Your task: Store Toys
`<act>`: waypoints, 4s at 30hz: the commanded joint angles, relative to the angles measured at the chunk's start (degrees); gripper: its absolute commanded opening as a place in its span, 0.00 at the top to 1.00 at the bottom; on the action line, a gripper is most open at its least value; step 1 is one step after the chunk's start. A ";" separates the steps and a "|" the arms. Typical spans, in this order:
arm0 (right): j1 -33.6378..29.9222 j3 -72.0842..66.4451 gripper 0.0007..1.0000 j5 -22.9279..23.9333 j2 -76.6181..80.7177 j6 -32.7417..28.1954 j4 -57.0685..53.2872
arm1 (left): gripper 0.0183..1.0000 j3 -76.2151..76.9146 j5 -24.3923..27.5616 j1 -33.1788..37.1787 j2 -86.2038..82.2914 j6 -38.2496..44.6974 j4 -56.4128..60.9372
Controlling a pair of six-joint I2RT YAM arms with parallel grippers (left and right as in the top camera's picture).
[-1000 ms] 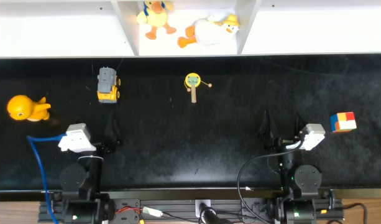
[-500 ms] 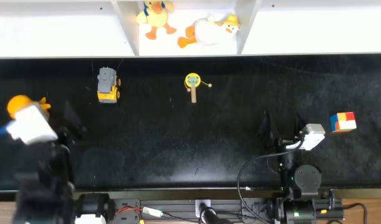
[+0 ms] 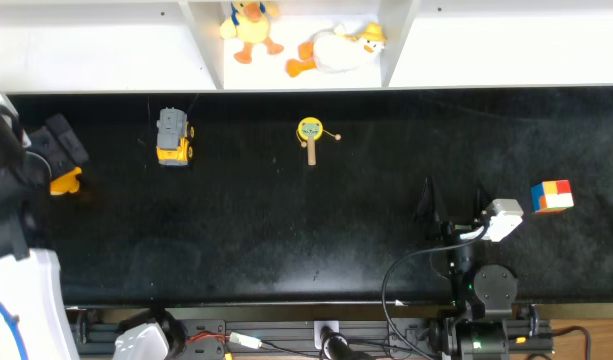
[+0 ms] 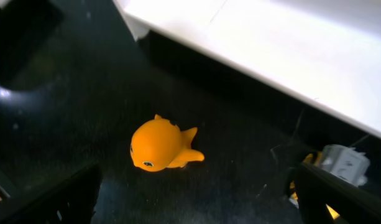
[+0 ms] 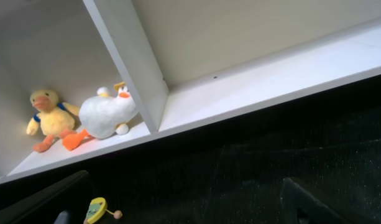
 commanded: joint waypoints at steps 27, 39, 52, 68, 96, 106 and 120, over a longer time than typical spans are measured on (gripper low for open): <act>0.37 -0.76 0.00 0.26 -0.50 -0.15 0.33 | 0.00 -8.66 26.62 28.61 0.22 24.13 3.50; 0.37 -0.76 0.00 0.26 -0.50 -0.15 0.35 | 0.00 -18.78 29.24 28.61 0.42 33.18 10.32; 0.37 -0.76 0.00 0.26 -0.50 -0.15 0.33 | 0.00 -26.32 29.97 28.61 8.26 35.56 27.85; 0.37 -0.76 0.00 0.26 -0.50 -0.15 0.35 | 0.09 -26.32 42.86 28.61 17.68 35.65 40.09; 0.37 -0.76 0.00 0.26 -0.50 -0.15 0.35 | 0.54 -23.85 42.38 28.48 13.94 18.36 42.40; 0.37 -0.76 0.00 0.26 -0.50 -0.15 0.35 | 0.54 -13.33 38.77 22.49 9.09 12.52 32.17; 0.37 -0.76 0.00 0.26 -0.50 -0.15 0.33 | 0.55 -2.58 27.19 9.14 18.88 11.91 33.94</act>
